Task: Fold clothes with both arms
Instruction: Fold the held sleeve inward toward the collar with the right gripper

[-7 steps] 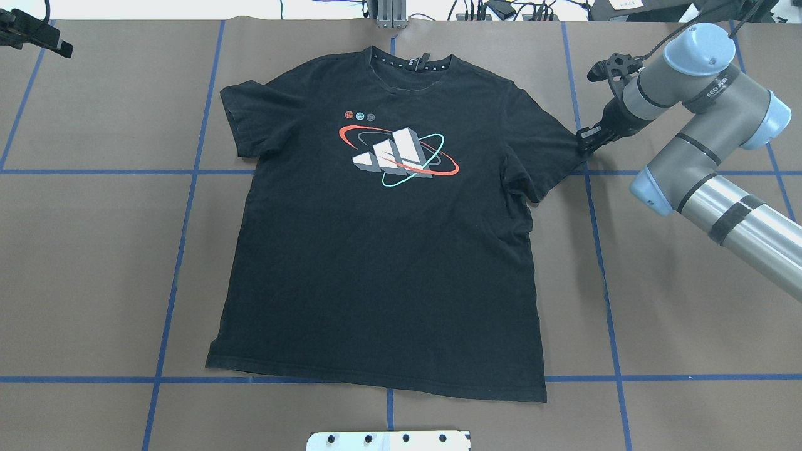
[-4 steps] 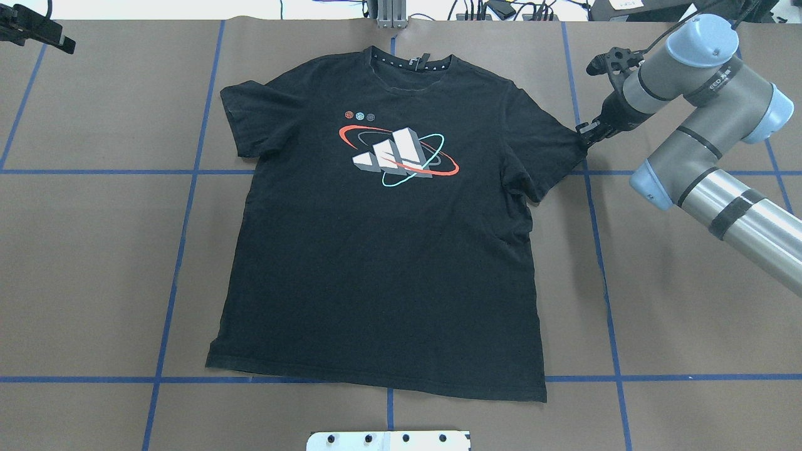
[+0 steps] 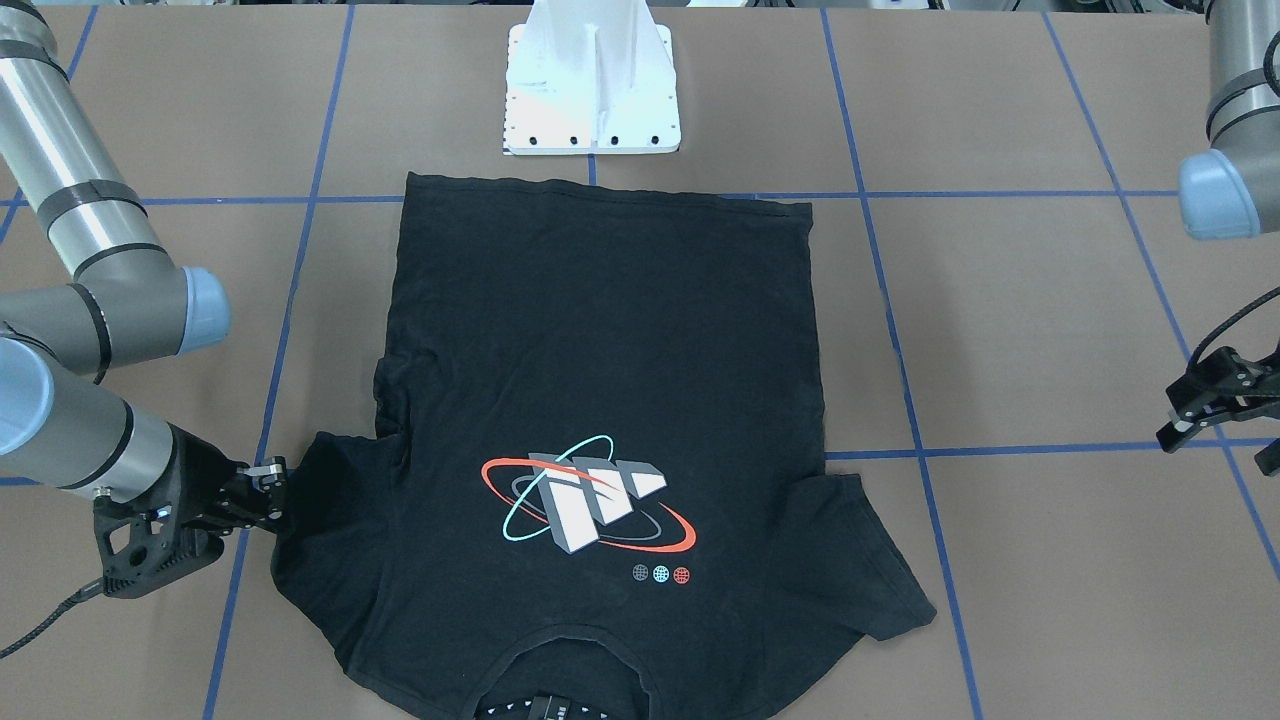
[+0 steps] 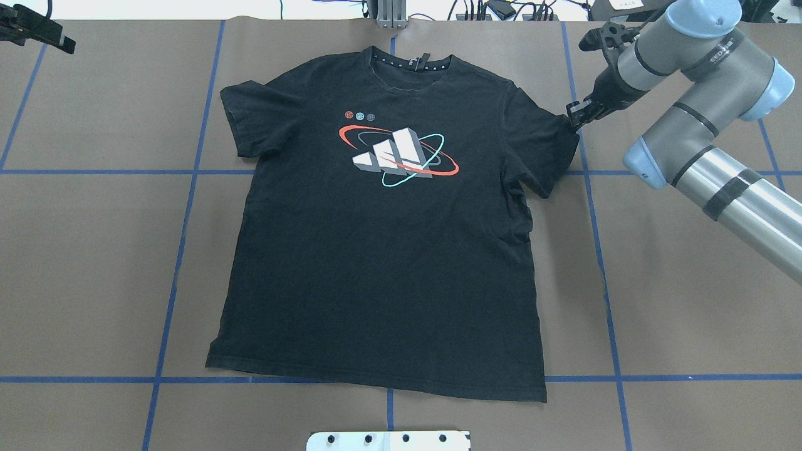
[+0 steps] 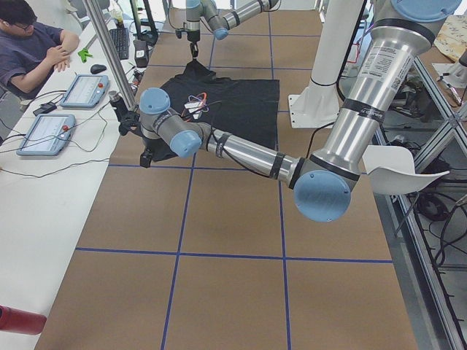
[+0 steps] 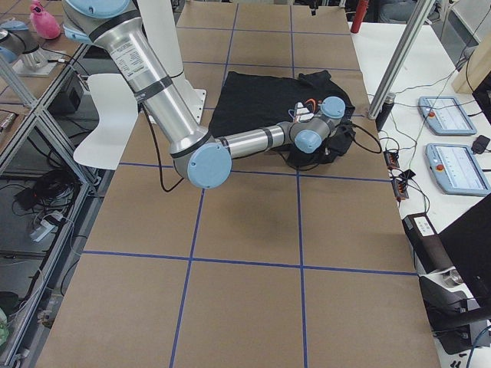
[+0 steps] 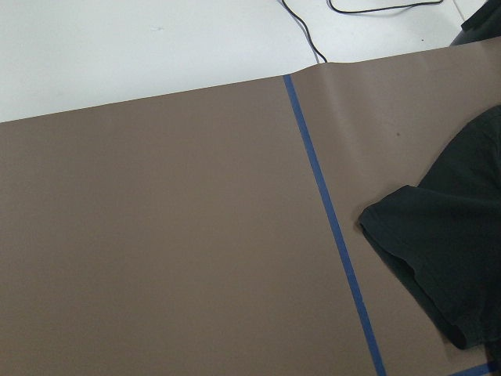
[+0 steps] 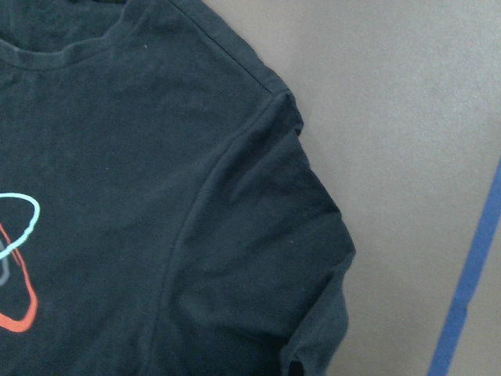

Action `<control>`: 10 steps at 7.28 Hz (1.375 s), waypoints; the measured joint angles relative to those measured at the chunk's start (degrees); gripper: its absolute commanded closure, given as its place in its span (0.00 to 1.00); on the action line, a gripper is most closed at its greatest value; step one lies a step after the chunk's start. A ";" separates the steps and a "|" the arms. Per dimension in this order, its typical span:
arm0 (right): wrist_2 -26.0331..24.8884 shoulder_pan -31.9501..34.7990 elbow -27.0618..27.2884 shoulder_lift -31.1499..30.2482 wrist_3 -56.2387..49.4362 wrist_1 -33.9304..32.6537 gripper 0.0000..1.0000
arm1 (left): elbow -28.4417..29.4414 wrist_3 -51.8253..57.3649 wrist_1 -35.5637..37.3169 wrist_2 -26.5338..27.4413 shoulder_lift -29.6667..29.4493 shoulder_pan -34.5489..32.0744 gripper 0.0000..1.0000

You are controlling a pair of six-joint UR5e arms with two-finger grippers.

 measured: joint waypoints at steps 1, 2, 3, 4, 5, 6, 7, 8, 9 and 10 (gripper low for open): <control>0.03 -0.96 -0.05 2.69 2.15 -2.05 1.00 | -0.11 0.00 0.00 0.00 0.00 0.00 0.00; -1.01 -2.46 -0.34 5.43 4.71 -3.98 1.00 | -0.32 -0.02 0.00 0.00 0.01 -0.06 0.00; -3.11 -4.18 -1.21 8.13 6.91 -5.36 1.00 | -0.58 -0.06 0.00 0.00 0.05 -0.11 0.00; -5.60 -5.91 -3.04 11.03 8.90 -6.06 1.00 | -0.77 -0.07 0.00 0.00 0.07 -0.18 0.00; -8.29 -7.42 -5.51 13.94 10.69 -6.33 1.00 | -0.85 -0.08 0.00 0.00 0.09 -0.22 0.00; -10.82 -8.56 -8.57 16.77 12.07 -6.39 1.00 | -0.86 -0.15 0.00 0.00 0.09 -0.22 0.00; -12.50 -9.14 -11.73 19.26 12.76 -6.33 1.00 | -0.87 -0.28 0.00 0.00 0.08 -0.22 0.00; -13.84 -9.38 -14.44 21.25 13.04 -6.23 1.00 | -0.87 -0.37 0.00 0.00 0.09 -0.22 0.00; -15.00 -9.48 -16.08 22.36 13.14 -6.10 1.00 | -0.87 -0.41 0.00 0.00 0.09 -0.21 0.00; -16.03 -9.60 -16.94 22.86 13.19 -5.95 1.00 | -0.87 -0.43 0.00 0.00 0.09 -0.19 0.00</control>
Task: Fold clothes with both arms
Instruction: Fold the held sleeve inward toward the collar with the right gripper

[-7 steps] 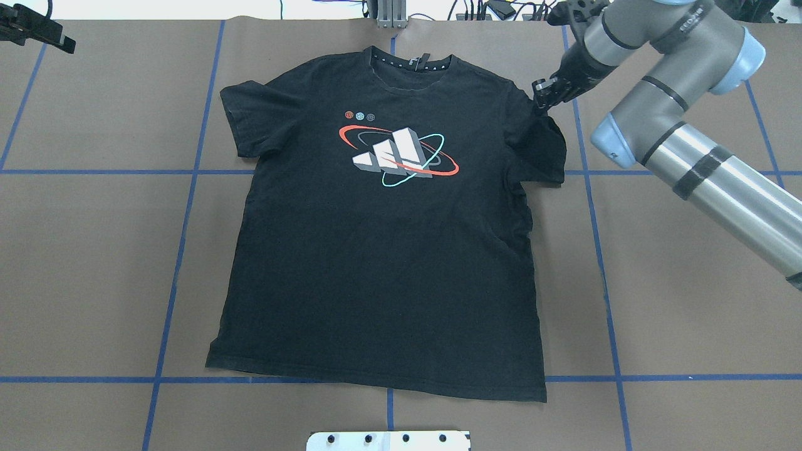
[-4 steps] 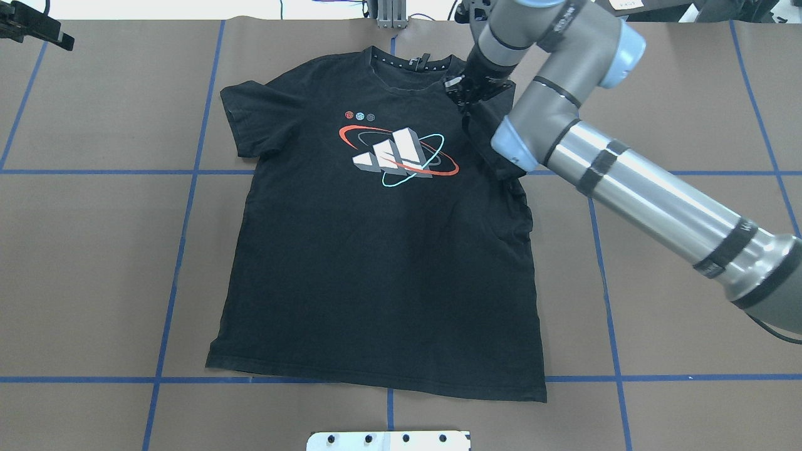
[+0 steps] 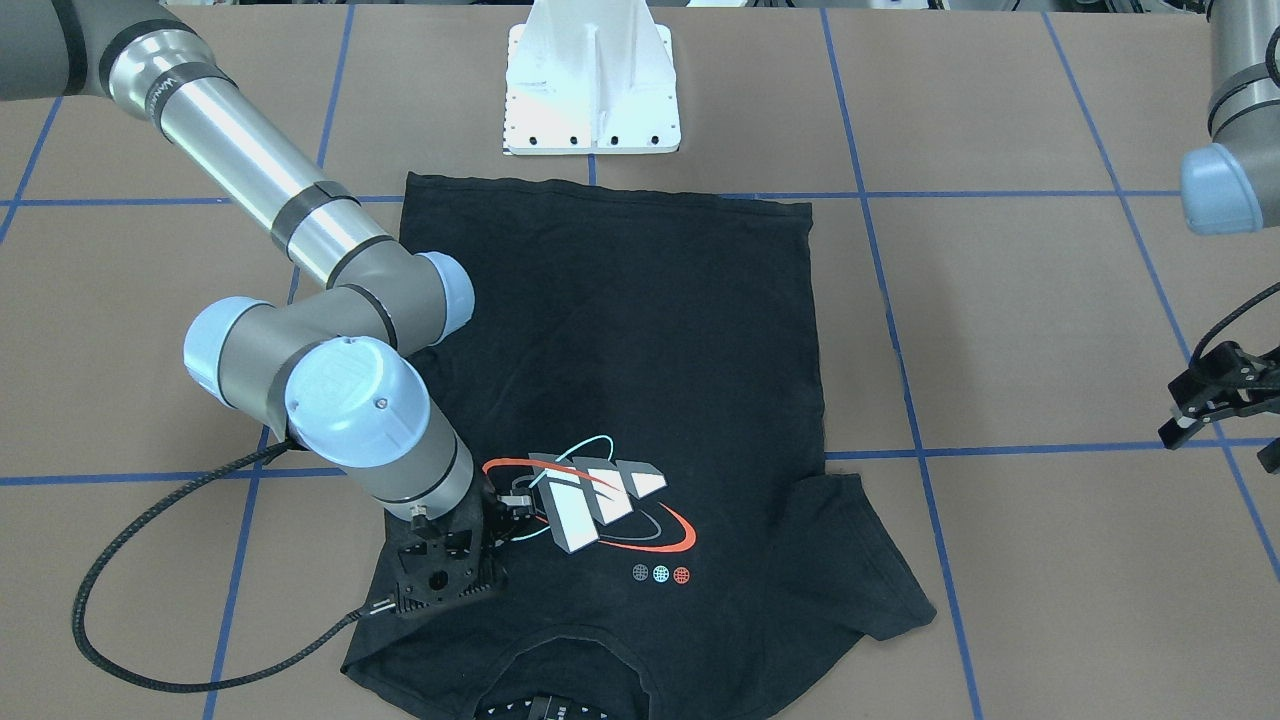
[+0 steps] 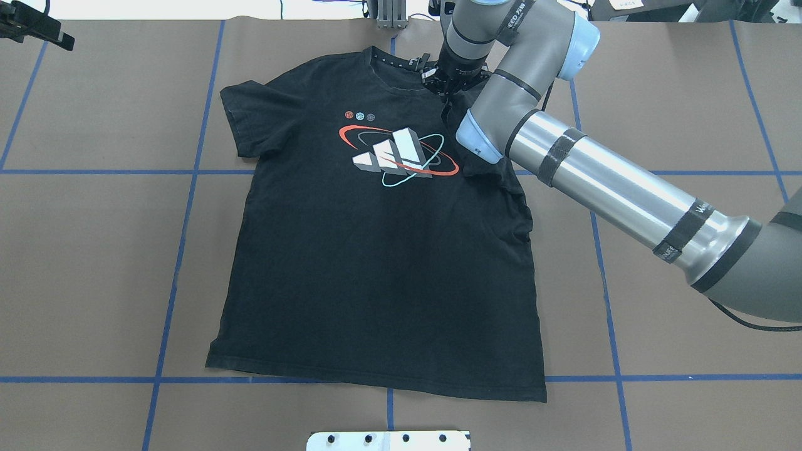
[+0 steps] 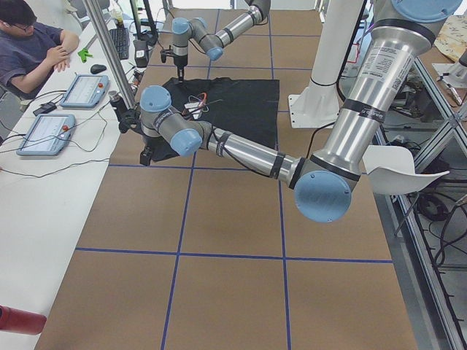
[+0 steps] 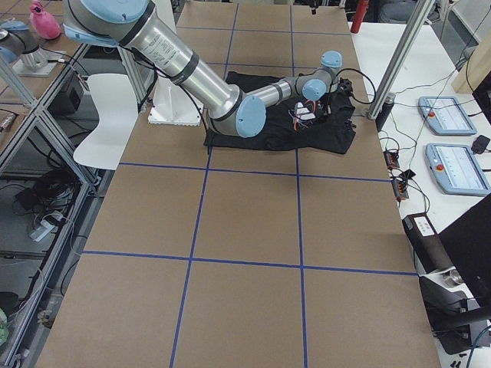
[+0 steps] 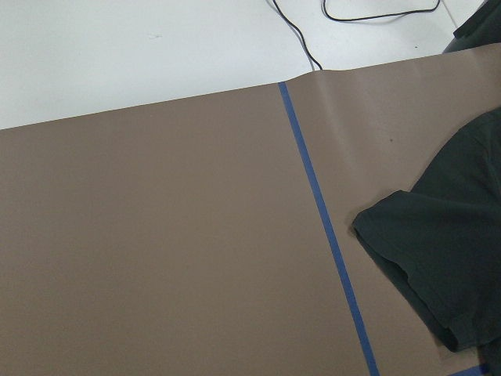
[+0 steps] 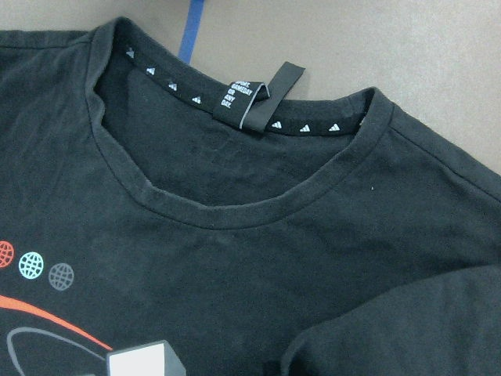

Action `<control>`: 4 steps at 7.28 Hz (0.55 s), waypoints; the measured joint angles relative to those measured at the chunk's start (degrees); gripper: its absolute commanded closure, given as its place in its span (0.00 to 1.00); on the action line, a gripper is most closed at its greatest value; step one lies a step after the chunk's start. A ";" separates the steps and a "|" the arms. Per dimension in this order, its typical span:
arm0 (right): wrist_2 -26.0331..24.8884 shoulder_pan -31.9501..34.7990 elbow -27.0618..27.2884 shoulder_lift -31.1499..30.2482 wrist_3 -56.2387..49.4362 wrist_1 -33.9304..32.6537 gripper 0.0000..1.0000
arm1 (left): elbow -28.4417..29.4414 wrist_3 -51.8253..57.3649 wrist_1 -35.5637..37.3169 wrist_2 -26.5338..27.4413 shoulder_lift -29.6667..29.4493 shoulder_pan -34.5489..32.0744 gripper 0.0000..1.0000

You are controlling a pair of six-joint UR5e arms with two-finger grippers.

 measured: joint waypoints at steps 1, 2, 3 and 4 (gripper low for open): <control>-0.71 -0.21 -0.63 0.44 0.05 0.16 1.00 | 0.00 -0.01 0.00 0.02 -0.02 0.01 0.00; -1.06 -0.48 -1.21 1.08 0.05 0.22 1.00 | 0.00 0.01 0.00 0.06 -0.05 0.00 0.00; -1.48 -0.87 -1.64 1.65 0.04 0.25 1.00 | 0.00 0.05 0.00 0.08 -0.08 -0.03 0.00; -2.07 -1.30 -1.85 1.99 0.06 0.26 1.00 | 0.00 0.07 0.02 0.08 -0.08 -0.06 0.00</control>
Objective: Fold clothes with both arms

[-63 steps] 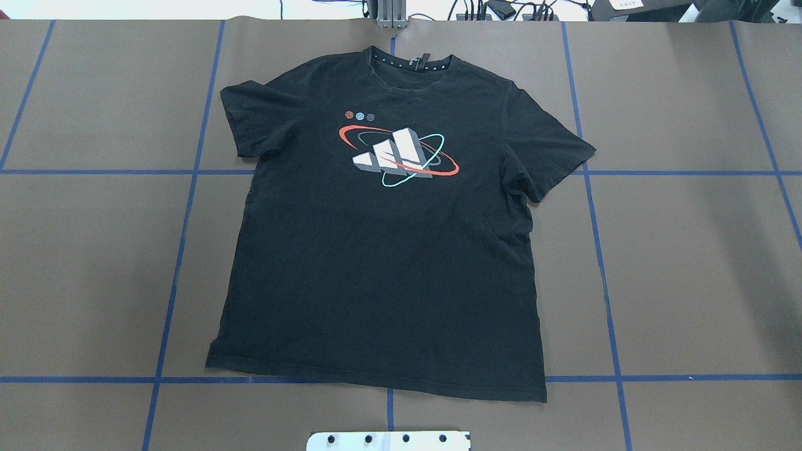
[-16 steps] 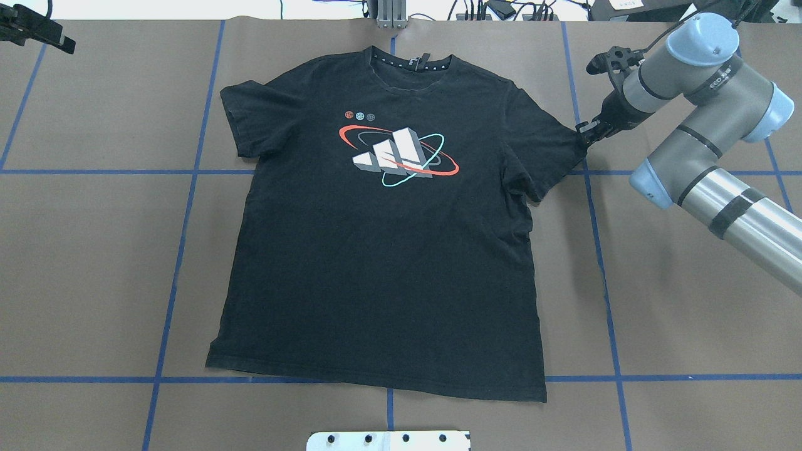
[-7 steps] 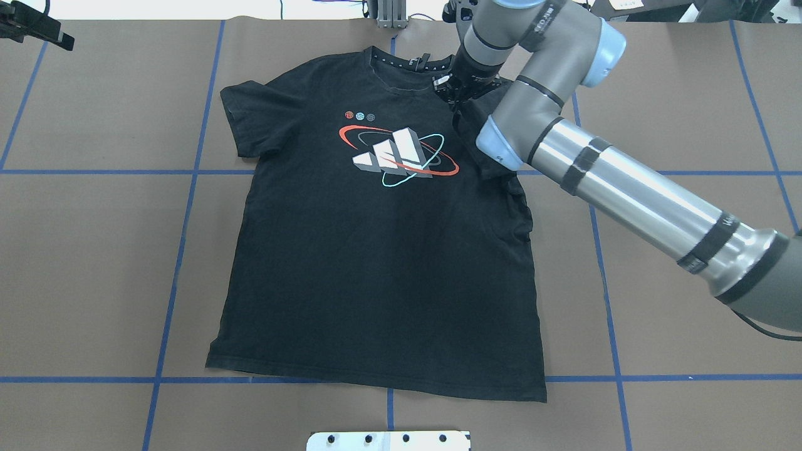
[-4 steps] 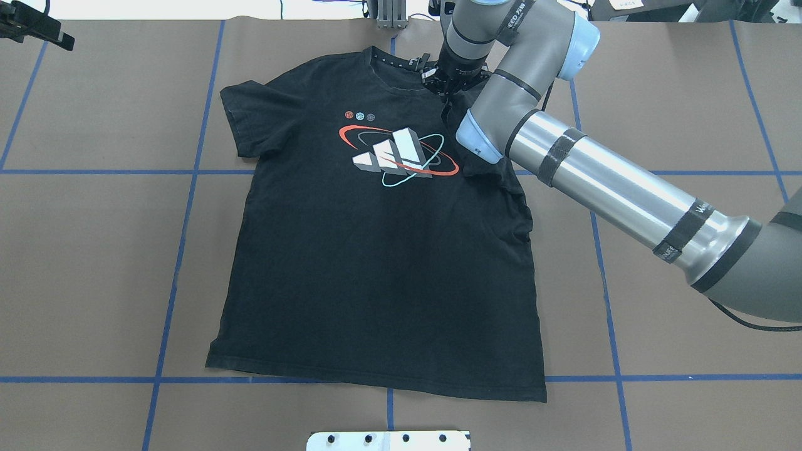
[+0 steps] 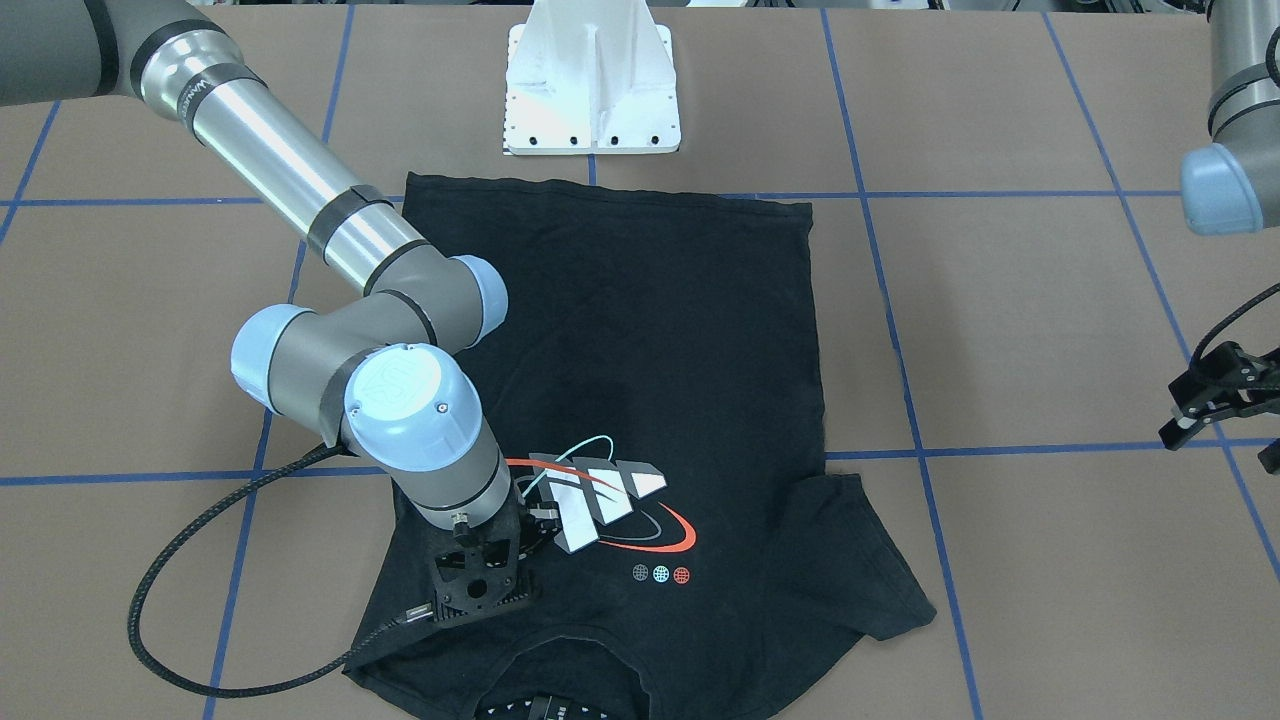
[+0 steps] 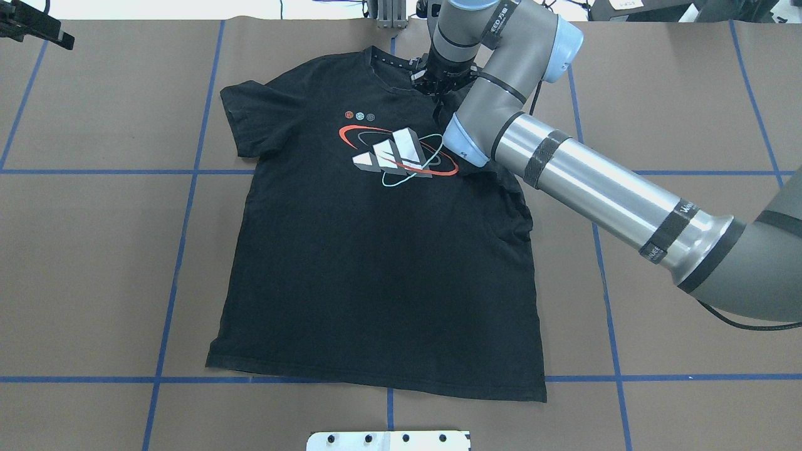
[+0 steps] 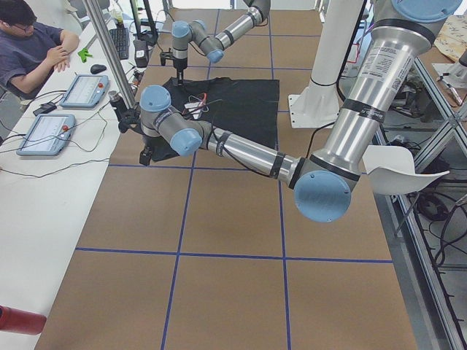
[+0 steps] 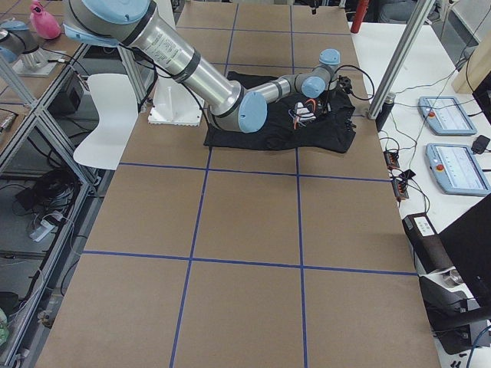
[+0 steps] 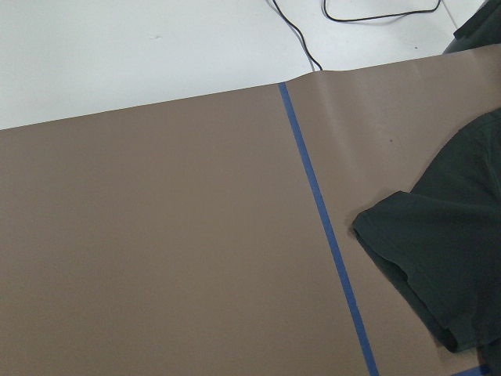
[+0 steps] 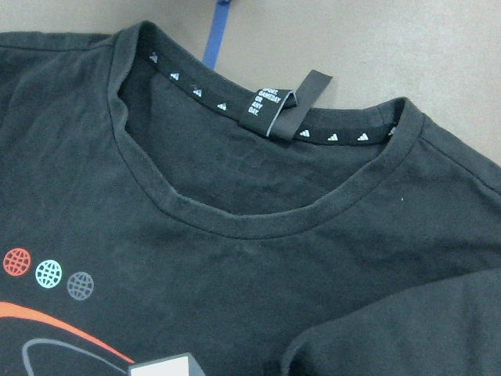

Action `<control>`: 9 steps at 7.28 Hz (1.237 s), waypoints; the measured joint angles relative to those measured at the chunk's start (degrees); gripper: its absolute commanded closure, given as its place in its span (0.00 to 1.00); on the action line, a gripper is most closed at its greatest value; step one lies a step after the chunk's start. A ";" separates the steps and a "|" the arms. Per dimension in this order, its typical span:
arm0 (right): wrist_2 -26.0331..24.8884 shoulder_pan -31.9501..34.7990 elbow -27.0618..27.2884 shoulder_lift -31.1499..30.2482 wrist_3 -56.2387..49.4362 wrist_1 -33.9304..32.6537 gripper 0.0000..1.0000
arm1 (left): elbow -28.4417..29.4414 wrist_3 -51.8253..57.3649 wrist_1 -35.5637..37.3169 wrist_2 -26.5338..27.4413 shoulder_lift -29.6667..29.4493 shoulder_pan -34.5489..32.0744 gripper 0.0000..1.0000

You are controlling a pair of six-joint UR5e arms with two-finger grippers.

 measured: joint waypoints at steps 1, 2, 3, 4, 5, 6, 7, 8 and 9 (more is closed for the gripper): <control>-0.66 -0.36 -0.13 0.17 0.02 0.01 1.00 | 0.00 0.01 0.04 0.00 0.00 0.00 0.00; -1.43 -0.59 -0.33 0.22 0.00 0.00 0.26 | 0.02 0.01 0.06 0.00 -0.01 -0.01 0.00; -2.05 -0.72 -0.51 0.23 -0.01 0.01 0.01 | 0.06 0.01 0.07 0.00 -0.01 -0.01 0.00; -2.30 -0.73 -0.58 0.28 0.05 0.03 0.01 | 0.07 0.01 0.07 0.00 -0.01 -0.01 0.00; -2.28 -0.67 -0.61 0.40 0.17 0.06 0.01 | 0.09 -0.01 0.07 0.03 -0.01 -0.01 0.00; -2.08 -0.50 -0.62 0.69 0.58 0.10 0.01 | 0.11 -0.16 0.07 0.06 -0.01 -0.01 0.00; -1.20 -0.08 -0.56 1.22 2.06 0.14 0.01 | 0.24 -1.03 0.07 0.08 -0.17 0.08 0.00; 0.85 0.75 -0.22 1.62 3.97 0.14 0.01 | 0.44 -2.85 -0.08 0.13 -0.47 0.49 0.00; 3.99 2.26 0.41 1.68 5.03 -0.02 0.01 | 0.77 -6.18 -1.47 0.51 -0.74 1.98 0.00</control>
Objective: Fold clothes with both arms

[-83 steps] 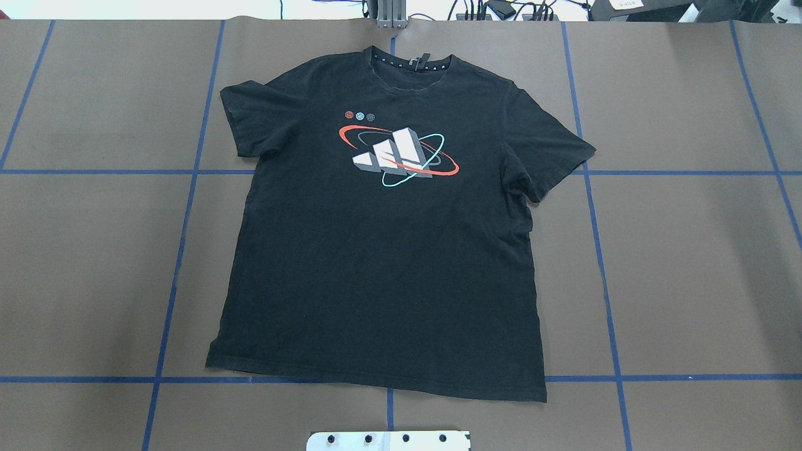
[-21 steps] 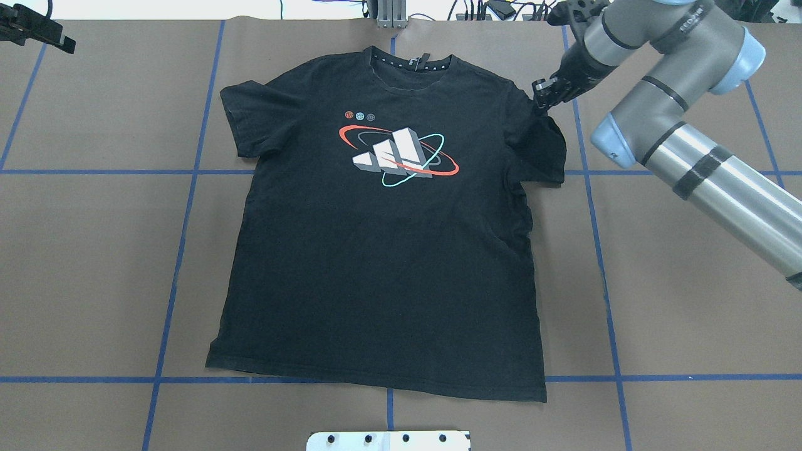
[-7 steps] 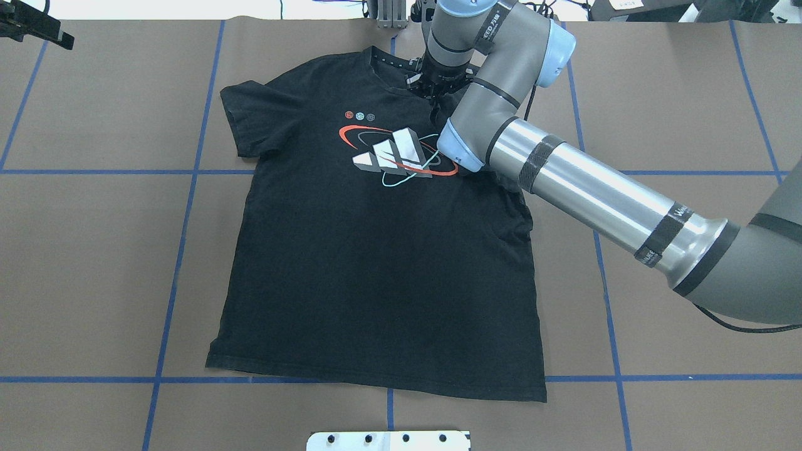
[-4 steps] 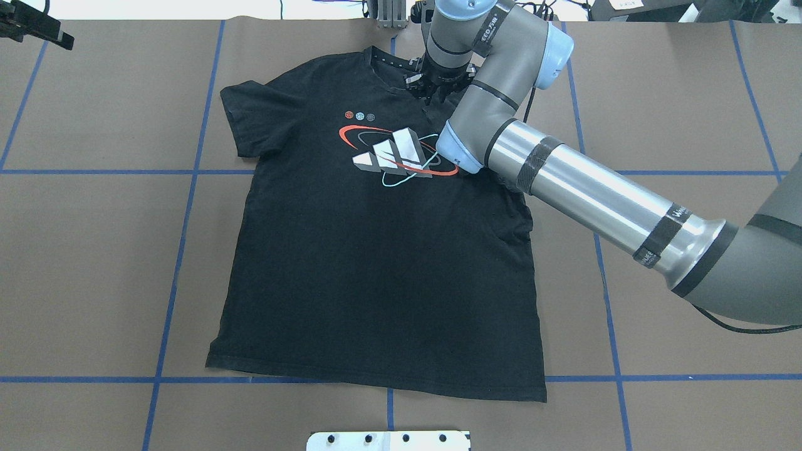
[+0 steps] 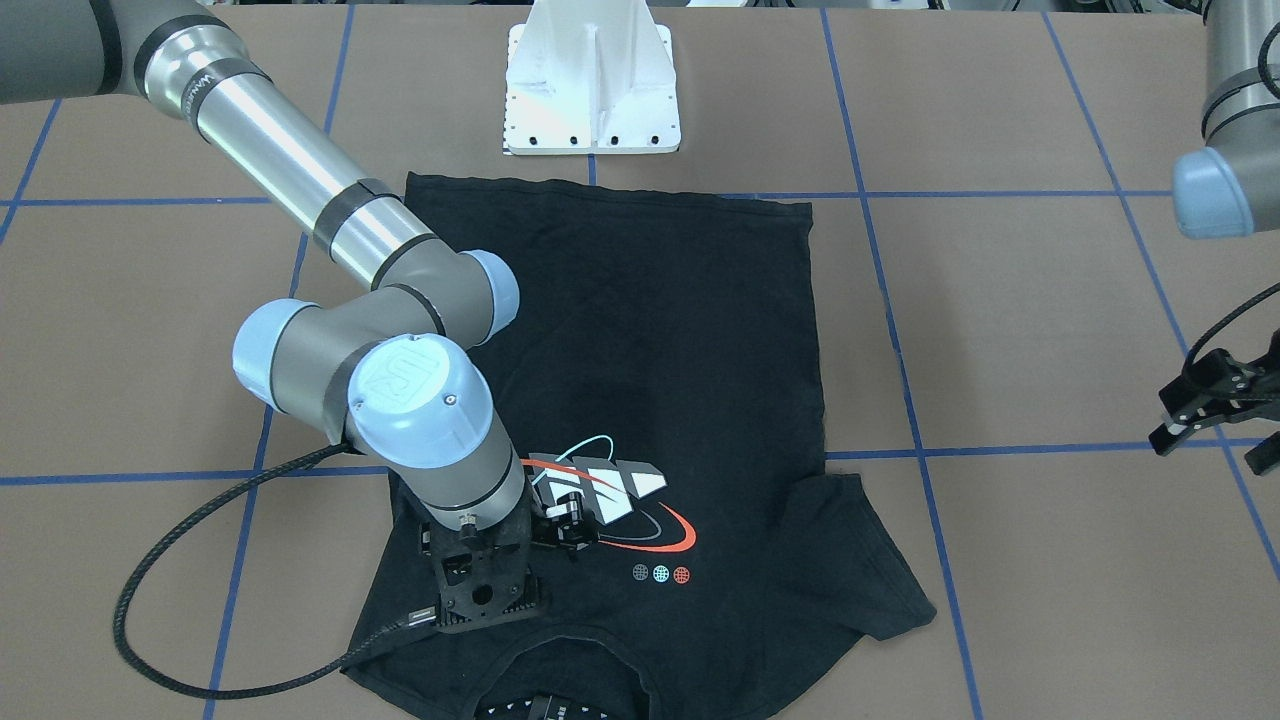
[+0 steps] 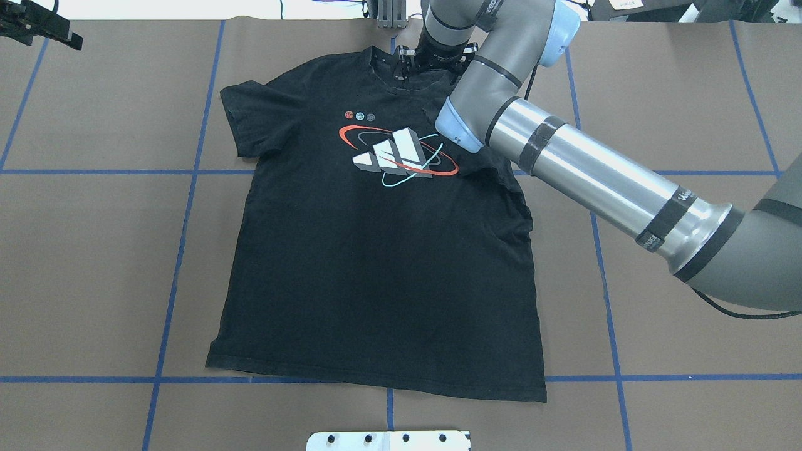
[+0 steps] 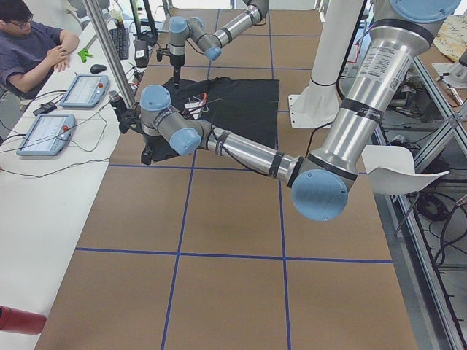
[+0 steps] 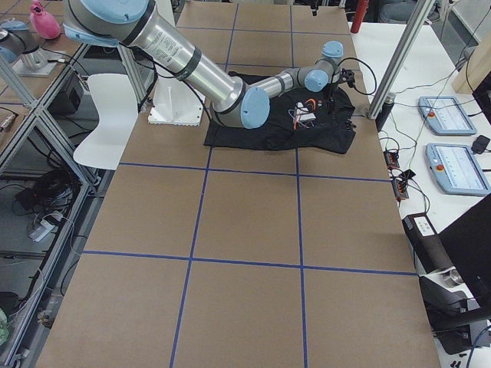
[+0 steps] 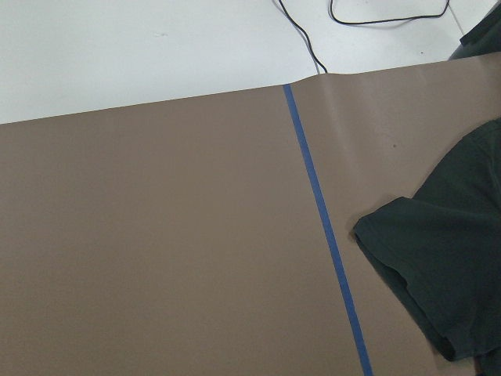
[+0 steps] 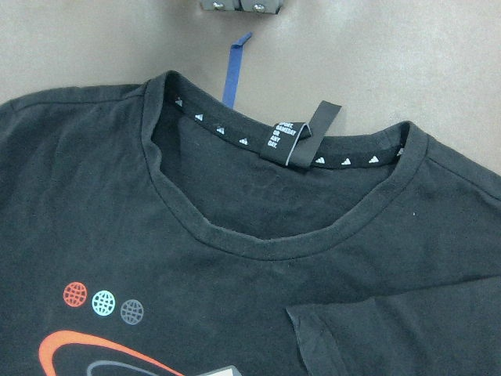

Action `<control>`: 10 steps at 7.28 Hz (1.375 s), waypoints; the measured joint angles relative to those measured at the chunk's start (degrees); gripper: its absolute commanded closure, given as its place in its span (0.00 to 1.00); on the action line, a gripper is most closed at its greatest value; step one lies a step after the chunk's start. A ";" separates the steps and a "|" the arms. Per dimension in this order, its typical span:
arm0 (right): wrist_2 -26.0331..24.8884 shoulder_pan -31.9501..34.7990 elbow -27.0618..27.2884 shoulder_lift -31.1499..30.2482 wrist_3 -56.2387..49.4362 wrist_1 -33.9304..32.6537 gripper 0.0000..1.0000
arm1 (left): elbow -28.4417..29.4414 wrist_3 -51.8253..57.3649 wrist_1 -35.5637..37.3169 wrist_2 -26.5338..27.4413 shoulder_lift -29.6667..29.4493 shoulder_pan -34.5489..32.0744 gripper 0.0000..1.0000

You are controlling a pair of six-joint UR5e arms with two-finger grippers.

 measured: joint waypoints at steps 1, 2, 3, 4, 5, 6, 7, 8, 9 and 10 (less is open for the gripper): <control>3.43 1.75 1.10 -0.20 0.42 -0.78 0.01 | 1.06 -5.90 -4.09 1.55 -0.29 2.92 0.00; 5.51 2.89 3.09 -0.59 0.53 -2.91 0.01 | 3.97 -12.60 -10.11 3.71 -1.25 6.20 0.00; 6.35 3.51 5.41 -0.99 0.54 -5.49 0.01 | 9.03 -18.25 -16.85 5.22 -3.23 9.12 0.00; 6.64 3.81 6.97 -1.18 0.56 -7.03 0.01 | 14.98 -21.94 -22.72 7.00 -5.84 11.45 0.00; 6.70 3.94 7.73 -1.24 0.57 -7.65 0.01 | 20.72 -23.88 -26.62 10.26 -8.92 13.30 0.00; 6.70 3.99 8.05 -1.29 0.55 -7.77 0.01 | 25.28 -24.65 -28.57 13.24 -11.83 14.59 0.01; 6.65 3.99 8.19 -1.31 0.54 -7.77 0.01 | 28.69 -24.94 -29.72 14.70 -14.10 15.13 0.02; 6.59 3.99 8.23 -1.32 0.55 -7.76 0.01 | 31.88 -25.04 -31.00 15.95 -15.95 15.37 0.08; 6.52 3.99 8.26 -1.32 0.59 -7.77 0.01 | 34.77 -25.08 -32.54 17.47 -17.15 15.70 0.11; 6.44 3.96 8.27 -1.32 0.61 -7.77 0.01 | 36.88 -25.09 -33.66 18.78 -17.97 16.14 0.15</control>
